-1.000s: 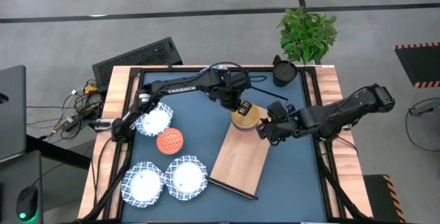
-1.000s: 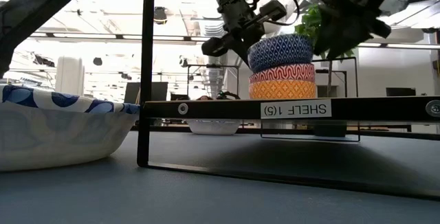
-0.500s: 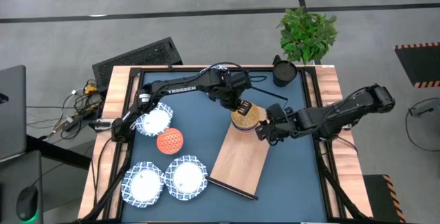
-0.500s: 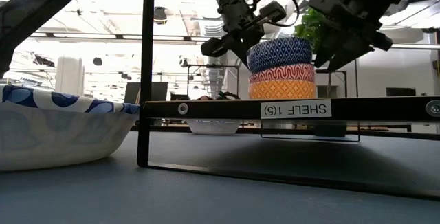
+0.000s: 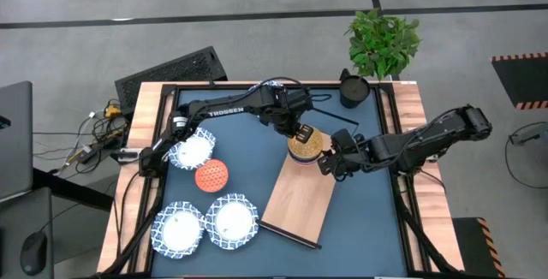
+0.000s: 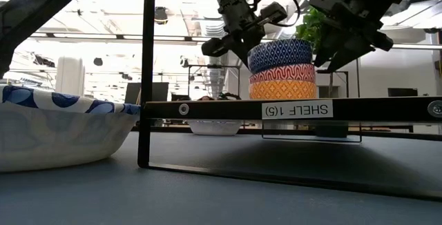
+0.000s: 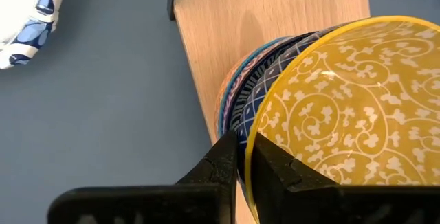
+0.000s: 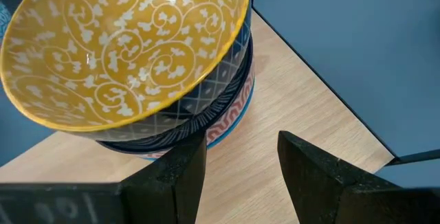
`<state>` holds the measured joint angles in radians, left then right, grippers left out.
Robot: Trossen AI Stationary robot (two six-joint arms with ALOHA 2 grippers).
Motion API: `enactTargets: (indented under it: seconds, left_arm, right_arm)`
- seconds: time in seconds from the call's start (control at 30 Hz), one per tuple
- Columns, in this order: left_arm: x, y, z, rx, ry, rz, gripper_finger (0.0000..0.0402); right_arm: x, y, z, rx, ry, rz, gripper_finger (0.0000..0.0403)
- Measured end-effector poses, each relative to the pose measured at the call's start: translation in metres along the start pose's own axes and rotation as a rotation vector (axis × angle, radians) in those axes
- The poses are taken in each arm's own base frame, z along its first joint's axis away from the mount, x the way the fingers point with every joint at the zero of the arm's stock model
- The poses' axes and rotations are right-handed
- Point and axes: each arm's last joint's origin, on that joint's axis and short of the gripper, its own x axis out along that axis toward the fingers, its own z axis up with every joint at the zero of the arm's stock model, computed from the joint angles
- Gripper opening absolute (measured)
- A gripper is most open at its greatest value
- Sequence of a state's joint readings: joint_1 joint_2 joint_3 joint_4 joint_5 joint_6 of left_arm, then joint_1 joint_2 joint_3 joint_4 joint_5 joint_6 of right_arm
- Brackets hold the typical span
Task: Place and stack bowls onto a shelf
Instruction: Stack the yellow patterned bowl into the dark blue striped bowl
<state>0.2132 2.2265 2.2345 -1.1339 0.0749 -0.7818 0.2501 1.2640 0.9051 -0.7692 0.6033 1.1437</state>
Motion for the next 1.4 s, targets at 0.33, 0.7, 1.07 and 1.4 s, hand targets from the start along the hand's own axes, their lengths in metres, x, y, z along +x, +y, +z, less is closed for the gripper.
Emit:
enactTargets:
  seconds: [0.33, 0.7, 1.07, 1.4]
  left_arm:
    - [0.0001, -0.0007, -0.0007, 0.003, -0.007, 0.008, 0.0032]
    - [0.0001, -0.0013, -0.0009, 0.016, -0.004, 0.000, 0.0035]
    - [0.0001, -0.0013, -0.0010, -0.011, -0.001, -0.001, 0.0035]
    - [0.0000, -0.0017, -0.0009, 0.060, -0.007, -0.002, 0.0035]
  right_arm:
    - [-0.0002, 0.0002, -0.0004, -0.002, 0.002, 0.001, 0.0207]
    - [-0.0007, 0.0005, -0.0010, -0.004, 0.004, 0.004, 0.0207]
    - [-0.0007, 0.0006, -0.0009, 0.004, 0.003, 0.005, 0.0207]
    - [-0.0007, 0.0007, -0.0009, 0.005, 0.004, 0.006, 0.0207]
